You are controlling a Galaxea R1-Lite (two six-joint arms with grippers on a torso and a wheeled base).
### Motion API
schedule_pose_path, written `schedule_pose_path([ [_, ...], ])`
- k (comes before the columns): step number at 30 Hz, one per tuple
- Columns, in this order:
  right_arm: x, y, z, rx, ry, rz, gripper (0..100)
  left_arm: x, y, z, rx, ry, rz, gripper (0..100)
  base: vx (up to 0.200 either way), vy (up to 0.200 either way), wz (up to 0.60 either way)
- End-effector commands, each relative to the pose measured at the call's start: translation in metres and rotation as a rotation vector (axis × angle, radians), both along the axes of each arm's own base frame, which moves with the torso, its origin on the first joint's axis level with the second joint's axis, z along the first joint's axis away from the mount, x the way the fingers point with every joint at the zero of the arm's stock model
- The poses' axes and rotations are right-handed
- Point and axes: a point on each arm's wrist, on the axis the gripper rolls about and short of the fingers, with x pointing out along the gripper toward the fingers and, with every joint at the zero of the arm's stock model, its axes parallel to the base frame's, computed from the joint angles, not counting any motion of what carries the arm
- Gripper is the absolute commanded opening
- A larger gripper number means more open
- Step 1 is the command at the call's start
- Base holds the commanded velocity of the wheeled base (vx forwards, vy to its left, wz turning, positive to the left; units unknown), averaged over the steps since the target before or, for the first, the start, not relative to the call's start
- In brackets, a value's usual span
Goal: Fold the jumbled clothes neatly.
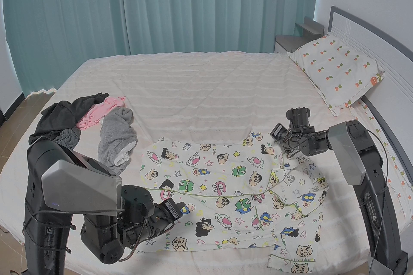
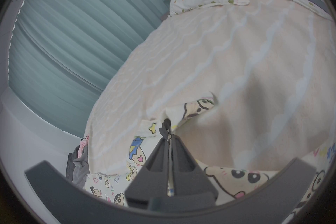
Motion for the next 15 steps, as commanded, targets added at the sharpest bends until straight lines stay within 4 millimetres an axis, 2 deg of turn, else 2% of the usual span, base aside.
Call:
schedule_pose_path([
  [1,0.0015,-0.0029,0.0043,-0.009,-0.025,0.0,0,0.0006,-0.0005,0.0012,-0.009,-0.014,0.0,0,0.0,0.0,0.0],
  [15,0.0055,-0.0074,-0.0011,-0.045,-0.09,0.015,0,0.0003,-0.0008,0.0008,-0.008,-0.012,-0.002,0,0.0,0.0,0.0],
])
